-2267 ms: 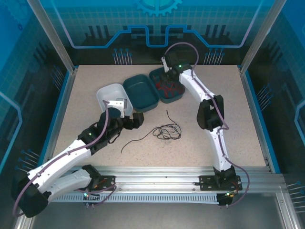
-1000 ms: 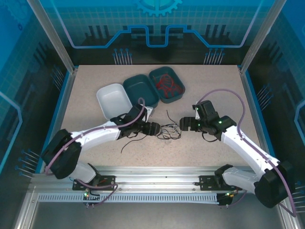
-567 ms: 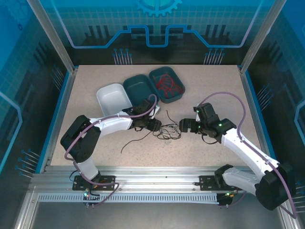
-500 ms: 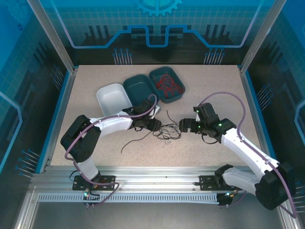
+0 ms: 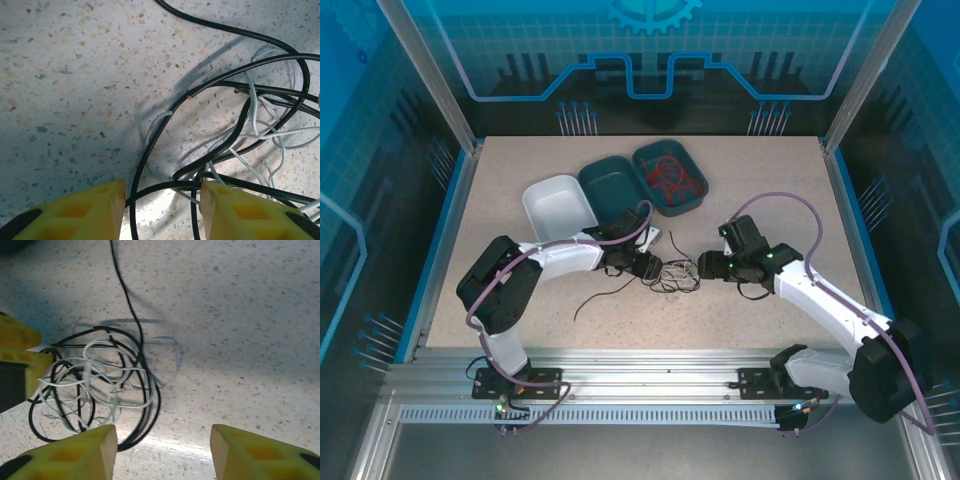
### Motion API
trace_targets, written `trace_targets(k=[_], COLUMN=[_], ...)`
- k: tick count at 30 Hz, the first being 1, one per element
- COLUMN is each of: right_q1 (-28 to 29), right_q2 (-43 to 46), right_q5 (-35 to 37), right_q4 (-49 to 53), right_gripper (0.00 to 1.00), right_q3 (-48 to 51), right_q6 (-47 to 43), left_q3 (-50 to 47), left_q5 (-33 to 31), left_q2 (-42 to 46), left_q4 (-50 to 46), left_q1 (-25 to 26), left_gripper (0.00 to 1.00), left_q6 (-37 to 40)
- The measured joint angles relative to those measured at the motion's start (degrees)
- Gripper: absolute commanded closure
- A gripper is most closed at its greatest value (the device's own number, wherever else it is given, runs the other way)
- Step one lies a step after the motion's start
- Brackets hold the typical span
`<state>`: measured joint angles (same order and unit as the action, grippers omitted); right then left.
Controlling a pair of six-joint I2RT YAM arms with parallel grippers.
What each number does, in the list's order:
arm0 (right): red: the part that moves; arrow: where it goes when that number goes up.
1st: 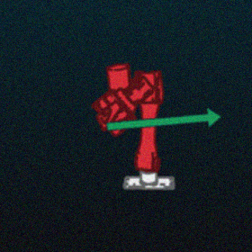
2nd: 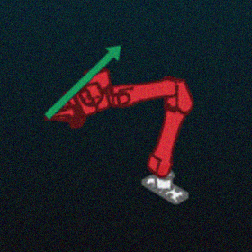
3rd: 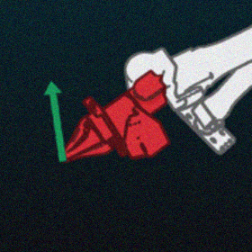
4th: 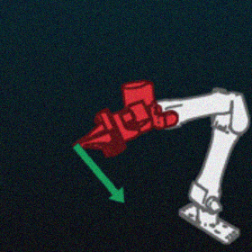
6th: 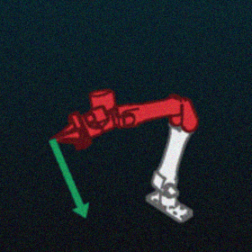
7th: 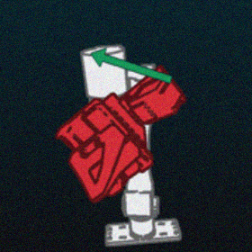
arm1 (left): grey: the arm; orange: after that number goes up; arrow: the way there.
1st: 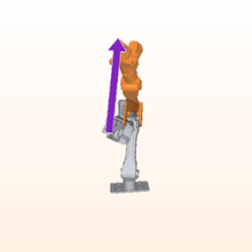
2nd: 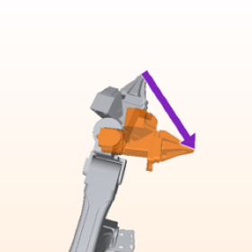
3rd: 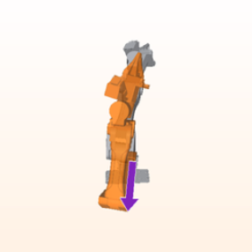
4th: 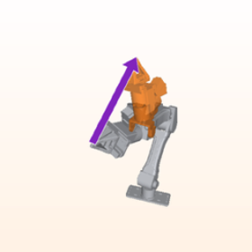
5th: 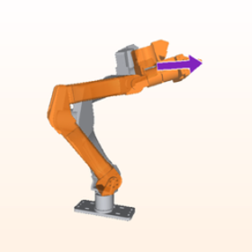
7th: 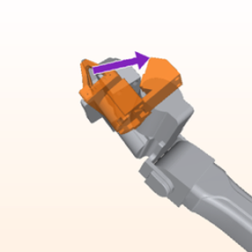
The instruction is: Untangle the cables
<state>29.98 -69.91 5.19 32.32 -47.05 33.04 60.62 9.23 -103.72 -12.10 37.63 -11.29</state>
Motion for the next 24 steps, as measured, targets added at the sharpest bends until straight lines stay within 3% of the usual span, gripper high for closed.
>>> trace_targets(k=[8,16,24], right_q1=[7.96,8.59,8.59], right_q2=[-11.28,-16.15,-16.83], right_q5=[5.4,10.78,11.3], right_q4=[0.24,2.29,0.79], right_gripper=[0.55,0.59,0.61], right_q3=[-9.81,-12.22,-12.0], right_q6=[0.9,4.7,6.69], left_q3=[-0.46,-2.8,-3.04], left_q5=[2.75,3.76,3.89], left_q2=[-0.5,-0.5,-0.5], left_q4=[4.42,6.62,7.93], left_q1=[0.0,0.0,0.02], left_gripper=[0.57,0.57,0.57], left_q6=[-3.43,-5.33,-5.84])
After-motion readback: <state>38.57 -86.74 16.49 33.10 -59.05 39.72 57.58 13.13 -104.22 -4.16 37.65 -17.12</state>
